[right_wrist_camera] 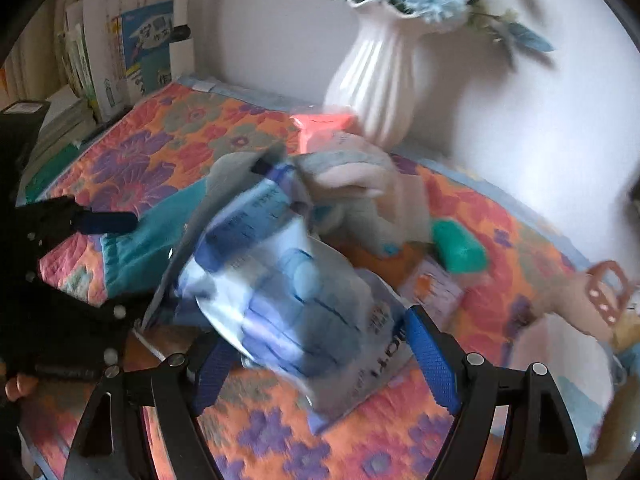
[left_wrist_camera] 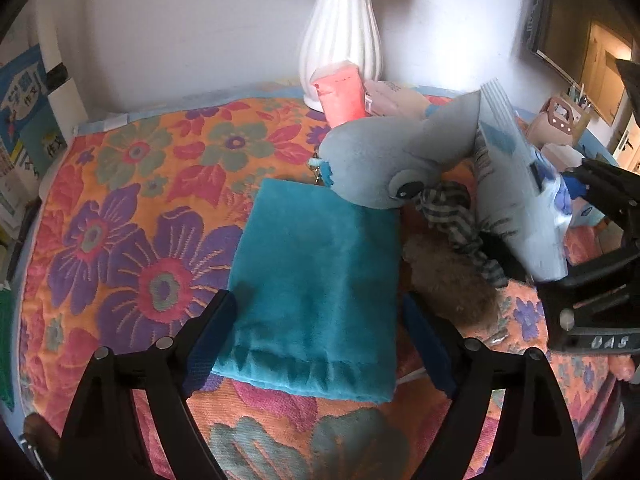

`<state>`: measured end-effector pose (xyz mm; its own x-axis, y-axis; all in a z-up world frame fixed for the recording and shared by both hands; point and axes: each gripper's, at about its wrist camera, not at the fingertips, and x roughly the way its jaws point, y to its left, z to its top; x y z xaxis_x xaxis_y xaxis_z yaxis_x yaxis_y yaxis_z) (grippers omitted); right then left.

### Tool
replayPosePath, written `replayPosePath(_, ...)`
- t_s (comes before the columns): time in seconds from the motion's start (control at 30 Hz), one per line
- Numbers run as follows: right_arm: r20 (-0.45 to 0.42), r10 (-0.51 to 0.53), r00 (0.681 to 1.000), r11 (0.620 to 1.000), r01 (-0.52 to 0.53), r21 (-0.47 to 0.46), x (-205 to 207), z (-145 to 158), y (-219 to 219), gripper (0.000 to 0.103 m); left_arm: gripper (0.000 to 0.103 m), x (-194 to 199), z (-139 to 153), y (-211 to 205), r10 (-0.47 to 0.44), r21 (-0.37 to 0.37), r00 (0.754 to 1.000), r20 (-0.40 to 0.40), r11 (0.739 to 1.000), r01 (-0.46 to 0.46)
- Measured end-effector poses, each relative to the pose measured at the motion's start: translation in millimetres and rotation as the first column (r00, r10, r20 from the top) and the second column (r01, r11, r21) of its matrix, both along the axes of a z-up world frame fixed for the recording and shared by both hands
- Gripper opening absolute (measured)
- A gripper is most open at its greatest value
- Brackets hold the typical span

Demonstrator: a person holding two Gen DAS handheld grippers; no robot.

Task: Organize soft objects
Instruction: 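Grasp the teal cloth with the left tool while the right tool grasps the printed Dafi bag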

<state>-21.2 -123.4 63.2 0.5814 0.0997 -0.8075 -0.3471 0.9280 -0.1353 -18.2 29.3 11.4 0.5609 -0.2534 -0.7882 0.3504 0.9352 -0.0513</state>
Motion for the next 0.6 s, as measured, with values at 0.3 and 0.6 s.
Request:
replayPosePath(0.3,0.005,-0.064,0.998,0.963,0.061,0.263,-38,31,-25,0.05,0.014,-4,7,5,-0.021,-0.075,0.999,0.027,0.997,0.023)
replayPosePath(0.6,-0.162,-0.251,0.954,0.919,0.287,0.27,-79,52,-55,0.051,0.012,-9,30,54,0.051,-0.371,0.998,0.046,0.928,-0.031)
